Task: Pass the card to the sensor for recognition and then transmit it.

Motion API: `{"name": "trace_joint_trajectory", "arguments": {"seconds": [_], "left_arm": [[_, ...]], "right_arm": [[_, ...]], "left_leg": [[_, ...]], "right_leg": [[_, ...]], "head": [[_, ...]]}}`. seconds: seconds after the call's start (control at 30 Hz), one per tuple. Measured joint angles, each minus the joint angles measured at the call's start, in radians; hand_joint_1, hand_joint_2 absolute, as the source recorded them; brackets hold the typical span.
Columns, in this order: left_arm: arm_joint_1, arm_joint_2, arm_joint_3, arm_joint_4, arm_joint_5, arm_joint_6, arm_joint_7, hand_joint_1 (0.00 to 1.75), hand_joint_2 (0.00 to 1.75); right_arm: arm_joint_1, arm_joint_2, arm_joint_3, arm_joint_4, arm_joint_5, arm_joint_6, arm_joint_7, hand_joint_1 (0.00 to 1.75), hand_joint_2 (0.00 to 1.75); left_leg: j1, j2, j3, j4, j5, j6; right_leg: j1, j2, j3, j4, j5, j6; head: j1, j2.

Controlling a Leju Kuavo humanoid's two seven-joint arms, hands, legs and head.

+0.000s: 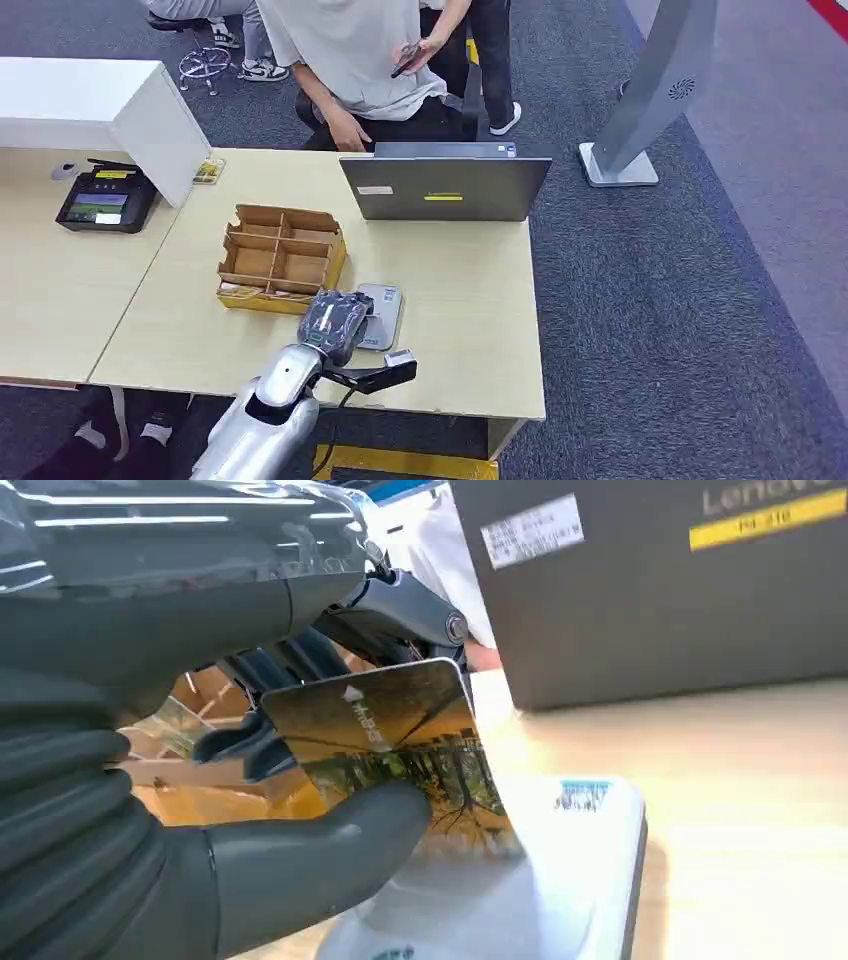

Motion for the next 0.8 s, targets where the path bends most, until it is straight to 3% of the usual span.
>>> {"name": "trace_joint_trajectory", "arguments": {"seconds": [0.37,0.53,0.67,0.8], "left_arm": [[-0.031,0.006,-0.009,0.069,0.0,0.0,0.003,1.75,1.75],[-0.055,0.016,-0.009,0.073,0.0,0.031,0.03,1.75,1.75],[-0.114,0.049,-0.009,-0.002,0.0,0.026,0.077,1.75,1.75],[-0.247,0.099,-0.003,-0.096,0.0,-0.003,0.093,1.75,1.75]], "right_arm": [[0.0,0.0,0.0,0.002,0.014,0.0,0.0,0.0,0.0],[0.0,0.0,0.001,0.002,0.028,-0.005,0.0,0.0,0.0],[0.001,0.0,0.001,0.003,0.042,-0.008,-0.002,0.0,0.0],[-0.002,0.0,0.001,0.002,0.058,-0.008,-0.003,0.0,0.0]], "left_leg": [[0.0,0.0,0.003,0.0,0.0,0.0],[0.0,0.0,0.003,0.0,0.0,0.0],[0.001,0.0,0.001,0.0,0.004,0.0],[0.001,-0.003,-0.001,0.0,0.005,-0.002]], "right_leg": [[0.0,0.0,0.003,0.0,0.0,0.0],[0.0,0.0,0.003,0.0,0.0,0.0],[0.001,0.0,0.001,0.0,0.002,-0.001],[0.001,-0.003,0.0,0.001,0.003,-0.002]], "head": [[0.0,0.0],[0.0,0.0],[0.0,0.0],[0.0,0.0]]}}
